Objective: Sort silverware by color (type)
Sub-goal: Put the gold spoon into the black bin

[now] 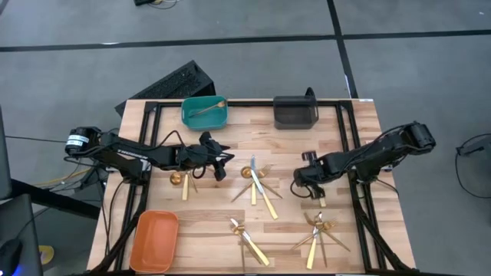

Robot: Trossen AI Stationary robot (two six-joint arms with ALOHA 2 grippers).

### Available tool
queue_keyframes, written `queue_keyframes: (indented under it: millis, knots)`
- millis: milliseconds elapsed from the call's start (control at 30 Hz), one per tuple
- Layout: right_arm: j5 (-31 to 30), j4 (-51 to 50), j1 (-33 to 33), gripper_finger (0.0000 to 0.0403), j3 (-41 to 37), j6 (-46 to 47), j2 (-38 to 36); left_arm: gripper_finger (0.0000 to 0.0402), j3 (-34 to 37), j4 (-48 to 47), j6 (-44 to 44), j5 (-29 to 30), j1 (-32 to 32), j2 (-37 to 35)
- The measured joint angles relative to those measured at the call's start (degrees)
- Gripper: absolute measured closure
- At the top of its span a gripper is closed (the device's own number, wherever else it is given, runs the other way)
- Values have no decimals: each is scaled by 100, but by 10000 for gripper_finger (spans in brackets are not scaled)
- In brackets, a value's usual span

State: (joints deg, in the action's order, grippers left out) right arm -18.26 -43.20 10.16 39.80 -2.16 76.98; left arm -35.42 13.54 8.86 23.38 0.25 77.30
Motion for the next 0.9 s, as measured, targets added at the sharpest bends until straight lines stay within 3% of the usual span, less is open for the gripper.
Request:
queue_keyframes:
  millis: [133,367,467,733,900]
  knots:
    - [-1497,106,-389,353,239,-733,-6,228,0,3,22,190,0,0]
    - [-2647,589,-1718,351,926,-2618,7,228,0,-11,22,247,0,0]
    - [-2498,844,-2509,350,1236,-3488,7,228,0,-11,17,249,0,0]
    - [-1022,1638,-4730,350,1542,-4827,242,228,0,-262,39,257,-4,0]
    - [-966,1795,-5317,349,1540,-5558,777,228,0,-271,37,306,-2,0]
